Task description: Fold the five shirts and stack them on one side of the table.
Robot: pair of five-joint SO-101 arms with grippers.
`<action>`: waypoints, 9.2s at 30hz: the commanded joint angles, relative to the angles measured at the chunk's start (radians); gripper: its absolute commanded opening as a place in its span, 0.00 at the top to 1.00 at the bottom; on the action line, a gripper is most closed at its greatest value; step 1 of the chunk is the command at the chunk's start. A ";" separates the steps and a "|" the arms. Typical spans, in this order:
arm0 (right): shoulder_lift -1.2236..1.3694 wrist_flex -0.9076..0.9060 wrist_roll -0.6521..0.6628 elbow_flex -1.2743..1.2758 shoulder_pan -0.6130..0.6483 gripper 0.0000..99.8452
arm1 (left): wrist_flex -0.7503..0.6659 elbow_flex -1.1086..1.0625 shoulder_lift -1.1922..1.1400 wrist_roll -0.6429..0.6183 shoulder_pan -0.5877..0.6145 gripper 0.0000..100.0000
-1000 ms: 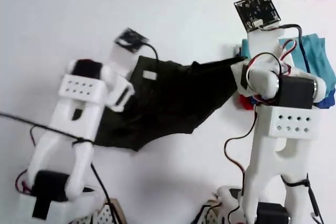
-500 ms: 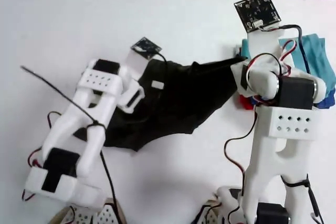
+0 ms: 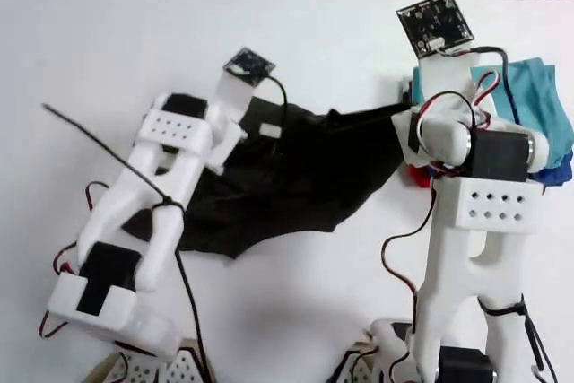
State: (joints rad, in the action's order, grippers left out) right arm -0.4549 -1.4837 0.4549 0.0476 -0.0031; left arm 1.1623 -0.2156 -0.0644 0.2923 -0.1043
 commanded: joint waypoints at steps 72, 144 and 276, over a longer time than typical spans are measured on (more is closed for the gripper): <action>-0.387 0.252 -0.029 0.439 0.366 0.98 | 0.454 0.193 0.006 -0.285 0.427 0.94; -0.746 0.349 0.063 0.864 0.217 0.98 | -0.020 0.045 0.003 0.267 0.720 0.83; 0.291 -0.137 0.106 -1.628 -0.018 0.98 | 0.559 0.831 0.635 0.273 0.437 0.97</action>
State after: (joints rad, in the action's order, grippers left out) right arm -0.1250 -1.6525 0.5485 -1.5589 -0.0123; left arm 1.7453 0.5838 0.5416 0.5762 0.3391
